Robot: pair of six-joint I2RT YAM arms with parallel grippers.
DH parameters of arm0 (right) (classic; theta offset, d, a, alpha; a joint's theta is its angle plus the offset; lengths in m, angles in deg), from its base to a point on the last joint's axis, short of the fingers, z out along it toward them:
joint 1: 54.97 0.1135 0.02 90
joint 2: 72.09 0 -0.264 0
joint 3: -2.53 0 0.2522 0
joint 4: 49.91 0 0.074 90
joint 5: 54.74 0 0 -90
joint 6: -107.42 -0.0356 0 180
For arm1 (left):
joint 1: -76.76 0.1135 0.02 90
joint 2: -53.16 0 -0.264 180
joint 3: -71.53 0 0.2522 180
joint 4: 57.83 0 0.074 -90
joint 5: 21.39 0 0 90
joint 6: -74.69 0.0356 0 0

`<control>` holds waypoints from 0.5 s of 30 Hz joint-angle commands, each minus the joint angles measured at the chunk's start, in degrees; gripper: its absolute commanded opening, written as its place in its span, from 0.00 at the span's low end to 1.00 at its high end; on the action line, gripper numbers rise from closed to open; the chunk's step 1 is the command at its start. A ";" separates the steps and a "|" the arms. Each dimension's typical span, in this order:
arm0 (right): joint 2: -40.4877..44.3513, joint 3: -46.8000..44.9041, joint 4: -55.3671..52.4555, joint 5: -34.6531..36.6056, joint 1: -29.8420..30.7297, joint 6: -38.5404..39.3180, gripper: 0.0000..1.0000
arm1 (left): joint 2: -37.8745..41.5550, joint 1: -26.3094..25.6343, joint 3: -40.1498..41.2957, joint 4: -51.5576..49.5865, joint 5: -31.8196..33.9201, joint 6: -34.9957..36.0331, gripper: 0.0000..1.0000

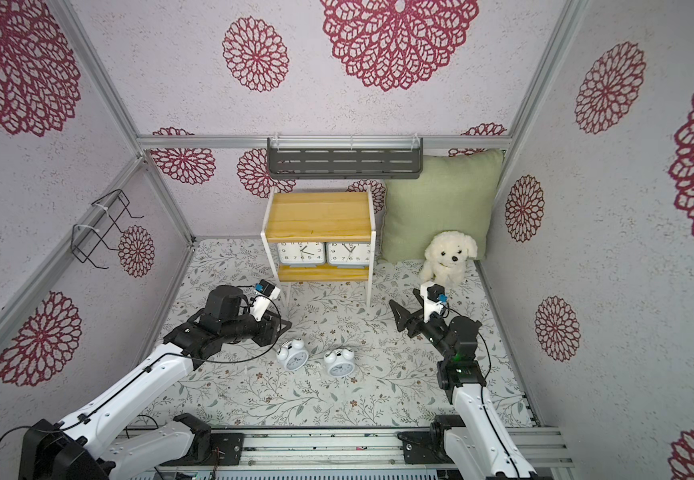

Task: Place the alarm clocks on the shelf by style
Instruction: Place the alarm on the shelf.

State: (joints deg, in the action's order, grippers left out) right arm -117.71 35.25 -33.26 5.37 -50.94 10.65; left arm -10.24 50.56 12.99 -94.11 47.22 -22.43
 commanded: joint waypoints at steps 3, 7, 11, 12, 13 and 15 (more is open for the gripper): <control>3.07 -1.26 -1.93 3.12 2.42 -2.19 0.85 | 0.32 -0.85 3.16 3.31 -1.26 -1.50 0.46; 3.69 -1.95 -2.07 3.77 3.24 -2.37 0.85 | 0.30 -2.46 4.62 3.02 0.27 -2.85 0.43; 3.53 -1.91 -2.29 4.26 3.68 -2.20 0.85 | 0.54 -4.45 5.62 2.61 1.93 -3.17 0.43; 3.40 -1.85 -2.21 4.40 3.75 -2.11 0.85 | 0.56 -4.72 5.73 2.53 1.77 -3.17 0.43; 3.25 -1.87 -2.17 4.40 3.79 -2.05 0.85 | 0.56 -4.81 5.85 2.63 1.70 -3.15 0.43; 3.01 -1.76 -2.11 4.40 3.88 -1.89 0.85 | 0.59 -4.92 6.26 3.07 1.85 -3.51 0.43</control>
State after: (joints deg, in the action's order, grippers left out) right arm -114.89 32.76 -36.69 8.74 -47.57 9.25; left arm -10.22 46.23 18.61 -92.78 48.45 -25.22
